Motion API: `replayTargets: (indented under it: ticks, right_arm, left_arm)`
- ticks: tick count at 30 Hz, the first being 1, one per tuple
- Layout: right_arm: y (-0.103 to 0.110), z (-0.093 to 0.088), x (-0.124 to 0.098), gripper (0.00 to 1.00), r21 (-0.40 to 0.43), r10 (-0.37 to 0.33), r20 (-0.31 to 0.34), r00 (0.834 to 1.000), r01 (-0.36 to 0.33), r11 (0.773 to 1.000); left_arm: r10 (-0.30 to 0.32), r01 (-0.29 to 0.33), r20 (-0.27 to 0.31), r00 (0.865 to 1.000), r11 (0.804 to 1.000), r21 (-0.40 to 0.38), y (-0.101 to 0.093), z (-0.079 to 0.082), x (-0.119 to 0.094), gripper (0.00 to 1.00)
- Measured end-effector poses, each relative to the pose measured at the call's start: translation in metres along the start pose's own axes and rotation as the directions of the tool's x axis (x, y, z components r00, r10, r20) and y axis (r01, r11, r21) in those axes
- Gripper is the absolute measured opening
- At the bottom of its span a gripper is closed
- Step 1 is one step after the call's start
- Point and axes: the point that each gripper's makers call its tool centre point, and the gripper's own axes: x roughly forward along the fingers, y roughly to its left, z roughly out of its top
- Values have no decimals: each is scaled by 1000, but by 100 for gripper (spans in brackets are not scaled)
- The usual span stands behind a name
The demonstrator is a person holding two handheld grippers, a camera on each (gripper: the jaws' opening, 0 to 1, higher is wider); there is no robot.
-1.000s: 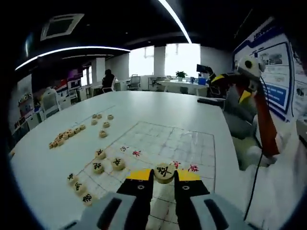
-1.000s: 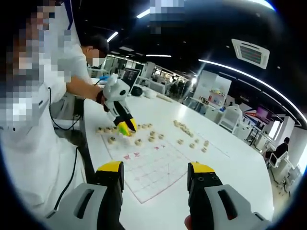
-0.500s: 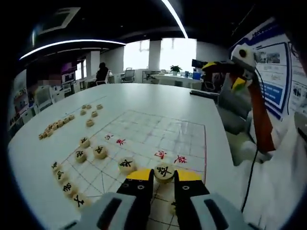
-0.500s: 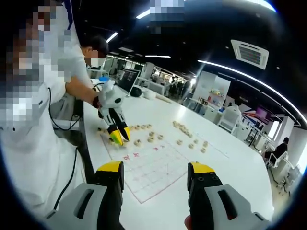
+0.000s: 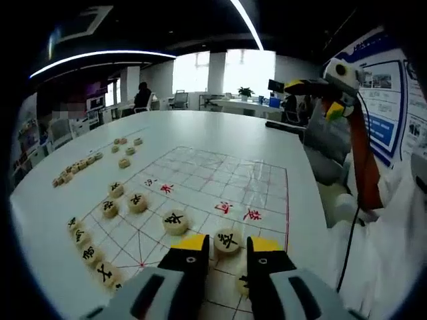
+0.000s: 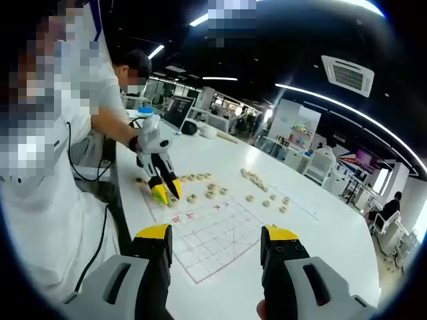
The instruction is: Pick up the chess pieces one by one and place each piece onto its starting position on the chessboard, setting the pieces on their correct points until all the chess pieces are arranged in the starting layout
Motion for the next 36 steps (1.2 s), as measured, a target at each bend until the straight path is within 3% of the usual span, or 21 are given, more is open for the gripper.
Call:
replayTargets:
  ticks: [4, 8, 12, 16, 23, 28, 33, 34, 36]
  right_arm:
    - [0, 0, 1, 54, -1, 2, 0, 1000, -2, 1000]
    - [0, 0, 1, 54, -1, 3, -2, 1000, -3, 1000]
    - [0, 1, 0, 54, -1, 0, 1, 1000, 0, 1000]
    - [0, 1, 2, 54, -2, 2, -2, 1000, -2, 1000]
    - [1, 0, 3, 54, -2, 2, -4, 1000, -2, 1000]
    - [1, 0, 3, 54, -1, 3, -2, 1000, -3, 1000]
    - [0, -1, 4, 54, -1, 8, -6, 1000, -8, 1000]
    - [1, -1, 4, 54, -1, 11, -6, 1000, -11, 1000]
    - [1, -1, 5, 54, -1, 14, -7, 1000, -14, 1000]
  left_arm:
    - [23, -24, 58, 998, 1000, 8, 6, 20, -9, 38]
    - [96, -95, 164, 982, 995, -15, 26, 53, -27, 42]
    - [179, -179, 189, 965, 984, -18, 49, 64, -39, 42]
    - [211, -209, 207, 955, 977, -32, 65, 75, -40, 42]
    - [257, -249, 201, 945, 966, -64, 107, 89, -21, 40]
    - [329, -316, 174, 928, 944, -94, 155, 94, 2, 34]
    - [385, -370, 148, 911, 921, -122, 191, 88, 29, 34]
    - [410, -391, 148, 900, 909, -144, 200, 87, 33, 33]
    - [428, -408, 139, 893, 900, -152, 215, 86, 43, 34]
